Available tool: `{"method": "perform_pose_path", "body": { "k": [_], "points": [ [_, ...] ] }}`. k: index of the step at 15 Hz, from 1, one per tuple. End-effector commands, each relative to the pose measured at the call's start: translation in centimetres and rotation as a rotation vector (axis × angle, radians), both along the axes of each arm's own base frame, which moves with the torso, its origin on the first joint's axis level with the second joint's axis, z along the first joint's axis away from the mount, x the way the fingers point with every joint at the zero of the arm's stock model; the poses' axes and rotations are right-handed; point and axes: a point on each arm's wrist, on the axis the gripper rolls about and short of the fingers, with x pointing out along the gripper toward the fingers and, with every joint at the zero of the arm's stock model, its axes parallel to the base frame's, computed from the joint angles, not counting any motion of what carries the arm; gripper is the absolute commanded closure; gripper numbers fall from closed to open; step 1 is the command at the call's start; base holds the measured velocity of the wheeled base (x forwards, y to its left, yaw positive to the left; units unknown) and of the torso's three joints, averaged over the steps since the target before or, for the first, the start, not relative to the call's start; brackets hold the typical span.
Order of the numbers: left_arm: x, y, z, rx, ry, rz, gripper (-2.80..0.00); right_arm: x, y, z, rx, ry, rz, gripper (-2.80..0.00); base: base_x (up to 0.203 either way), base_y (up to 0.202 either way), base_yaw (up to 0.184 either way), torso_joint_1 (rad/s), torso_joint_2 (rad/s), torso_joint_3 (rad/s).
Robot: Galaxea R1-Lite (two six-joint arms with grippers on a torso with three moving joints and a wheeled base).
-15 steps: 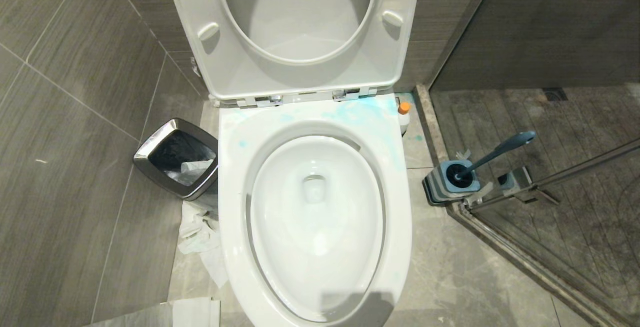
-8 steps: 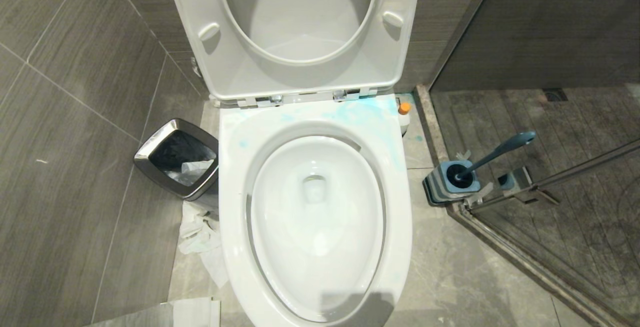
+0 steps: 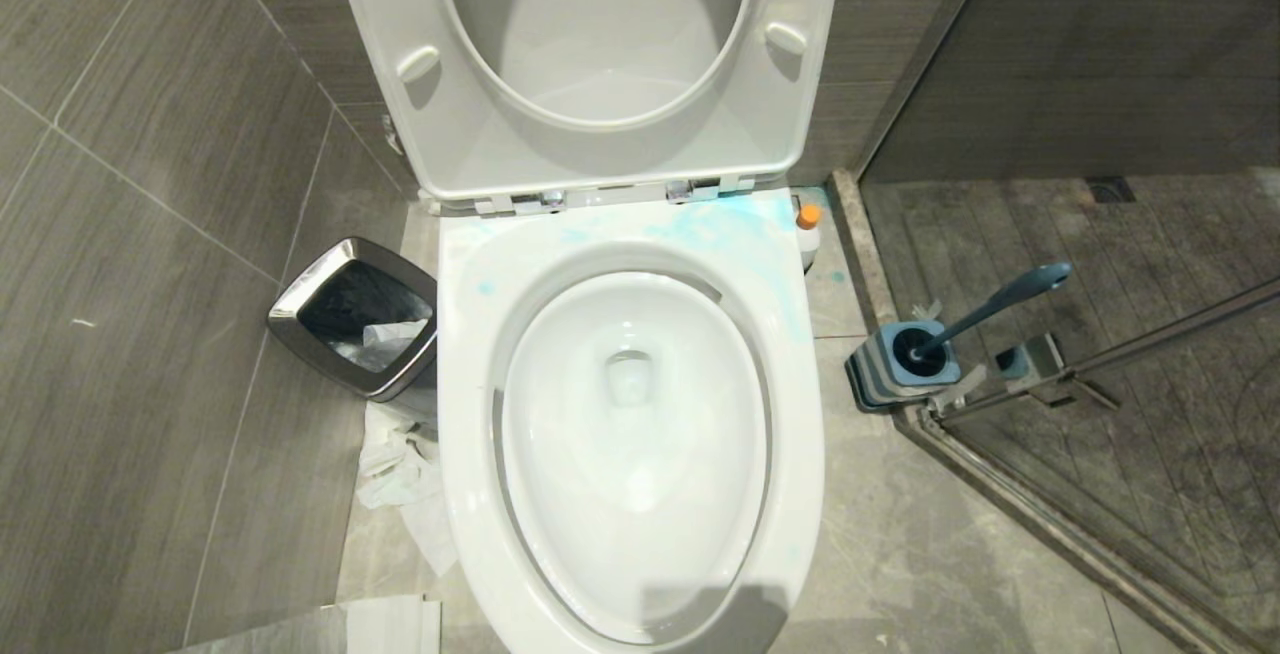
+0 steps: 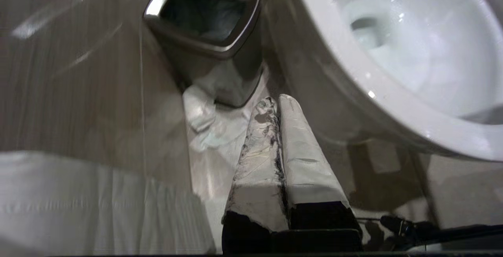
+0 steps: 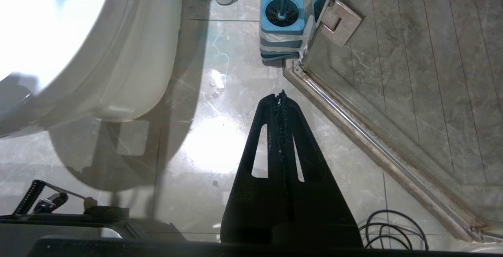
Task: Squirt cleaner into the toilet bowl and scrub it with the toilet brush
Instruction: Pour in the cleaning agent
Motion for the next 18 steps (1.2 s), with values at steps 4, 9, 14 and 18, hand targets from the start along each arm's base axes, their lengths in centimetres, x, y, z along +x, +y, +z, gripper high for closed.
{"method": "perform_pose_path", "body": {
  "k": [4, 9, 14, 18],
  "points": [
    [0.1, 0.05, -0.52, -0.219, 0.064, 0.005, 0.0, 0.01, 0.0, 0.0, 0.0, 0.001, 0.0, 0.0, 0.0, 0.0, 0.0, 0.0, 0.0, 0.0],
    [0.1, 0.1, -0.63, -0.236, 0.075, 0.028, 0.0, 0.01, 0.0, 0.0, 0.0, 0.001, 0.0, 0.0, 0.0, 0.0, 0.0, 0.0, 0.0, 0.0],
    [0.06, 0.09, -1.18, 0.077, 0.121, 0.044, 0.0, 0.01, 0.0, 0.0, 0.0, 0.001, 0.0, 0.0, 0.0, 0.0, 0.0, 0.0, 0.0, 0.0],
    [0.06, 0.09, -1.13, 0.084, 0.119, 0.039, 0.0, 0.0, 0.0, 0.04, 0.0, 0.0, 0.0, 0.0, 0.0, 0.0, 0.0, 0.0, 0.0, 0.0]
  ]
}}
